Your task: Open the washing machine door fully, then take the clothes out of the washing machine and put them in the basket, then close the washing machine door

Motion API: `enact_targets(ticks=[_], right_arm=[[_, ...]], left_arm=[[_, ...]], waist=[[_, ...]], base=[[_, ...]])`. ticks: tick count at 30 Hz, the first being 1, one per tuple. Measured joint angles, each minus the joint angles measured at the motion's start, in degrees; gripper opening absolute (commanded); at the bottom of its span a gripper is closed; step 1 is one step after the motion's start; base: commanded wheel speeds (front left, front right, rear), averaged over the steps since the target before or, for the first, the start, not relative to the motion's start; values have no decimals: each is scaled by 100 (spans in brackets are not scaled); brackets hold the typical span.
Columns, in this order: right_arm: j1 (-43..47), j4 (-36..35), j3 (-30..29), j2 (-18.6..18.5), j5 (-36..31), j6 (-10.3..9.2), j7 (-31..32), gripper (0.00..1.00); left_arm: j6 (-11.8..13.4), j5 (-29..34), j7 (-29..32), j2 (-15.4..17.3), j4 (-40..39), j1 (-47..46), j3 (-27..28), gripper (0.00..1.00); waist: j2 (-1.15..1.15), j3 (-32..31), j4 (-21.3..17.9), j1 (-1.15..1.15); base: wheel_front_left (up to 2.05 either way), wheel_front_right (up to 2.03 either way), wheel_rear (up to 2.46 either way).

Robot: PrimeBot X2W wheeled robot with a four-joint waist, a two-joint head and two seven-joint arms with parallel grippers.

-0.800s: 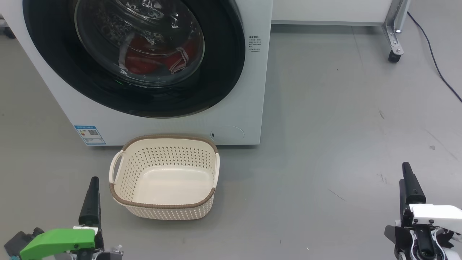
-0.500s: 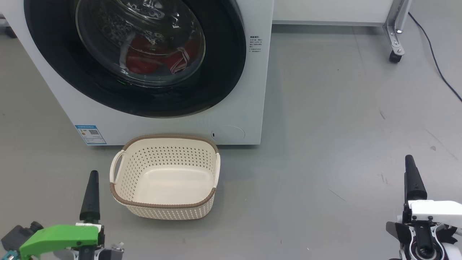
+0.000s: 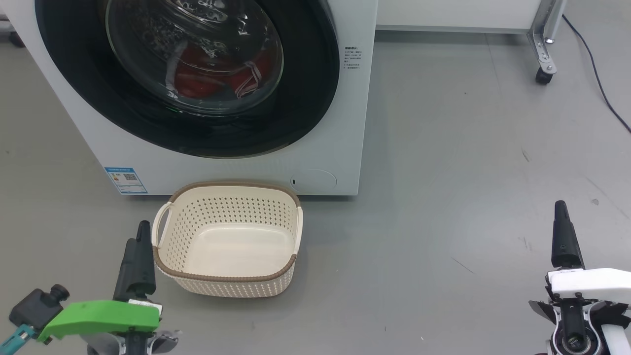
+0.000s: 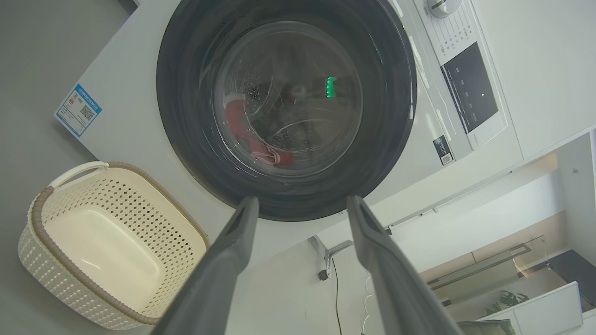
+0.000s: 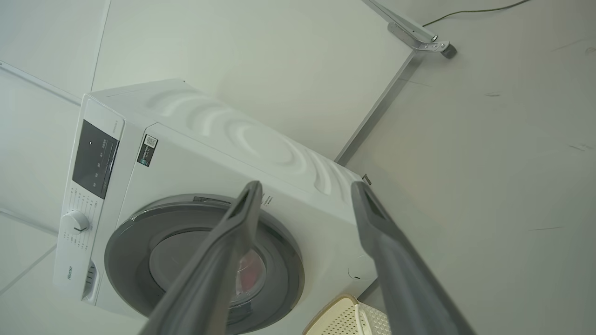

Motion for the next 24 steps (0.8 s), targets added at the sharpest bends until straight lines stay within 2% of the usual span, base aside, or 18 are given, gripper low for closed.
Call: enact_targets(ticks=[15, 24], right_arm=[[40, -73, 214, -168, -1717, -3, -281, 100], [40, -115, 341, -167, -2528, -113, -471, 100]], left_arm=[[-2, 2150, -274, 120, -37, -2, -376, 100], [1, 3255, -455, 116, -24, -7, -516, 100]], waist=[[0, 75, 47, 0], [0, 149, 76, 0]], base=[[0, 0, 0], [0, 0, 0]])
